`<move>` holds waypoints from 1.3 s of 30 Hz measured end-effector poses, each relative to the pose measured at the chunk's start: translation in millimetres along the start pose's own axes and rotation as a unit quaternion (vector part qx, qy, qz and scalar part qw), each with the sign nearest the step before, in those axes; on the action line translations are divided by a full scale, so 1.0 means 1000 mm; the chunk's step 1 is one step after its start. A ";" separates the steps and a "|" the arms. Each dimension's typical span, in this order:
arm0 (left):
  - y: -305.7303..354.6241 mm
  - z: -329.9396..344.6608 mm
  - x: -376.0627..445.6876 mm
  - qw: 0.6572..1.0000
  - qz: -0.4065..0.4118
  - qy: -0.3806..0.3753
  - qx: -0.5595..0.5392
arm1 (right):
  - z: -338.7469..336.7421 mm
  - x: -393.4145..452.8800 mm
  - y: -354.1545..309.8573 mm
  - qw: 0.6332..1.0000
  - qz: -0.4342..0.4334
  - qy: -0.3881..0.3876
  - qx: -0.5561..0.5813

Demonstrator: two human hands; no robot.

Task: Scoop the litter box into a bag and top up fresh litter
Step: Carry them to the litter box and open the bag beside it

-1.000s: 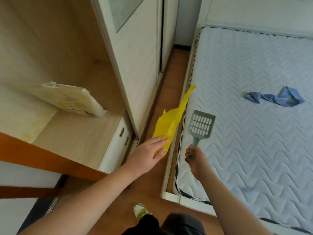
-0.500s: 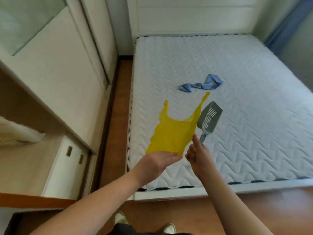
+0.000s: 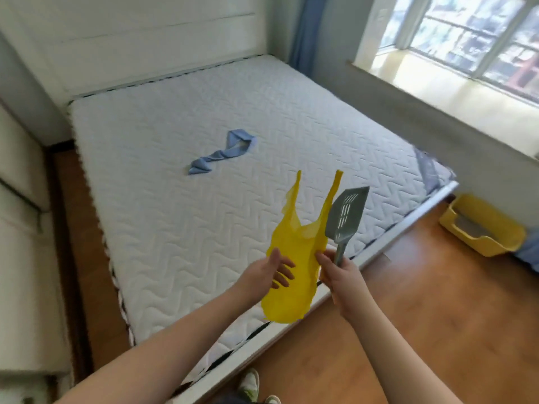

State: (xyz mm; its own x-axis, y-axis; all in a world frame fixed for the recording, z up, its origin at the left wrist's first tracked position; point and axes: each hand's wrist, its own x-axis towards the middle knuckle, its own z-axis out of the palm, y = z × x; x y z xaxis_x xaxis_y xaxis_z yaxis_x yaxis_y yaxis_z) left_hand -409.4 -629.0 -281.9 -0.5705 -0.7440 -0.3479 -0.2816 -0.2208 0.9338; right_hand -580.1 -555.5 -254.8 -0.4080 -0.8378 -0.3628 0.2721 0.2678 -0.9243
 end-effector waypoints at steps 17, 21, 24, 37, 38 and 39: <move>0.068 0.215 0.130 0.963 -0.030 -0.180 0.200 | -0.189 -0.040 0.011 0.974 -0.012 0.219 0.051; 0.079 0.284 0.163 0.917 0.052 -0.211 0.335 | -0.273 -0.045 0.021 0.942 0.036 0.314 0.114; 0.094 0.332 0.180 0.890 0.095 -0.233 0.379 | -0.341 -0.051 0.025 0.933 0.064 0.336 0.115; 0.134 0.461 0.219 0.879 0.137 -0.307 0.338 | -0.462 0.016 -0.016 0.898 0.053 0.368 0.237; 0.135 0.465 0.230 0.884 0.123 -0.310 0.327 | -0.468 0.025 -0.019 0.896 0.065 0.375 0.230; 0.135 0.469 0.240 0.888 0.113 -0.311 0.321 | -0.475 0.034 -0.021 0.893 0.074 0.380 0.230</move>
State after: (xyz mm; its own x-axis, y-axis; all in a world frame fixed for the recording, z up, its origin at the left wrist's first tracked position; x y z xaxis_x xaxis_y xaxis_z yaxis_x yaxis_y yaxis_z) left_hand -945.8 -541.7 -278.0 -0.9273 -0.1885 -0.3234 -0.3741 0.4426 0.8150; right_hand -1013.3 -363.9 -303.7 -0.7642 -0.1980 -0.6138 0.6296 -0.0225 -0.7766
